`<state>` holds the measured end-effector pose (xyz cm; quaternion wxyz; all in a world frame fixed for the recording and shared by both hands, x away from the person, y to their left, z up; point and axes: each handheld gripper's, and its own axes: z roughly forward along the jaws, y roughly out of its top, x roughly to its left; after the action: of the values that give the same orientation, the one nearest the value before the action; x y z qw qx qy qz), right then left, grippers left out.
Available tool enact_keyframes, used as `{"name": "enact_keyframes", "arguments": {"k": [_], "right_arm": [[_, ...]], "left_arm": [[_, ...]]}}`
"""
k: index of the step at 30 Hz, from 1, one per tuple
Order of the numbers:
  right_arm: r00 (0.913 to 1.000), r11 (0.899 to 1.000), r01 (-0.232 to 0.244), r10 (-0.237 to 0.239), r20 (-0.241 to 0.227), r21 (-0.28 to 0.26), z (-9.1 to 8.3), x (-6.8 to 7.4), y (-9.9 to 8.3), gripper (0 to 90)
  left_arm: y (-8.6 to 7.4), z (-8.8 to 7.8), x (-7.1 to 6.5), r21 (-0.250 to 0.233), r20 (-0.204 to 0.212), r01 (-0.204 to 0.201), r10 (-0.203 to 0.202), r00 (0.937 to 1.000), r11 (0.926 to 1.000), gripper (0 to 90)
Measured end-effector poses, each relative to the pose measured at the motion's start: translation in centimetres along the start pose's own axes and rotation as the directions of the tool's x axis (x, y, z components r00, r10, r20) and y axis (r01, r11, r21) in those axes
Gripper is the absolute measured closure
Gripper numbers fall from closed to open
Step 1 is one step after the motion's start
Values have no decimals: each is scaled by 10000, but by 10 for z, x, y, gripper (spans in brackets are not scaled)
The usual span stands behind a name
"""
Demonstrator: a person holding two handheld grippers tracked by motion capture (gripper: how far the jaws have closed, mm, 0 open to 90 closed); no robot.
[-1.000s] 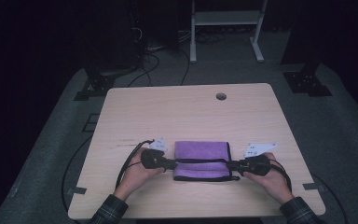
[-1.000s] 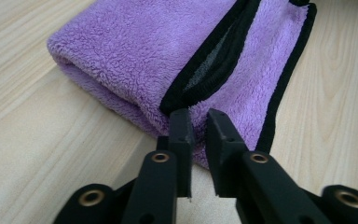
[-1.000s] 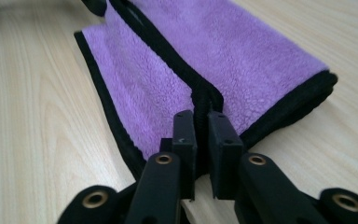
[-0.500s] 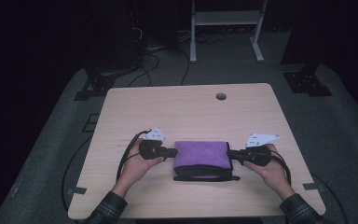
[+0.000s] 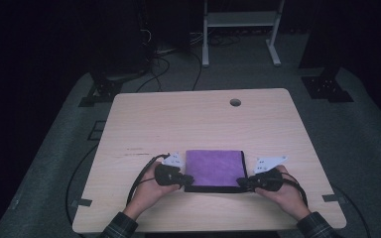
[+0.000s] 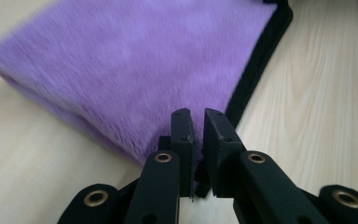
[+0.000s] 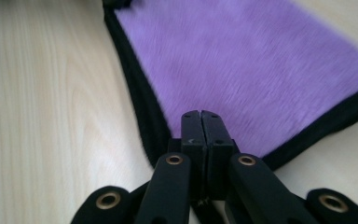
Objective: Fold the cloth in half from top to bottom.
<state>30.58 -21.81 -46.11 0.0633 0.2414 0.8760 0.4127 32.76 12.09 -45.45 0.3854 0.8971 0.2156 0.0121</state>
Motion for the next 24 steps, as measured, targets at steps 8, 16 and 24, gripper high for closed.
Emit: {"name": "enact_keyframes", "arguments": {"k": [8, 16, 24], "right_arm": [[9988, 9987, 430, -436, 225, 284, 3, 12, -8, 866], [9971, 9988, -49, 85, 752, -478, -4, -1, -7, 493], [9864, 9933, -779, 891, 1381, -848, -13, -16, -12, 331]], "left_arm": [[-8, -1, -8, -85, -195, -62, 60, 9998, 9999, 755], [-17, -20, -3, -685, -1234, 162, -246, 9920, 9975, 391], [-37, -38, 11, -879, -2138, 541, -719, 9742, 9947, 233]]}}
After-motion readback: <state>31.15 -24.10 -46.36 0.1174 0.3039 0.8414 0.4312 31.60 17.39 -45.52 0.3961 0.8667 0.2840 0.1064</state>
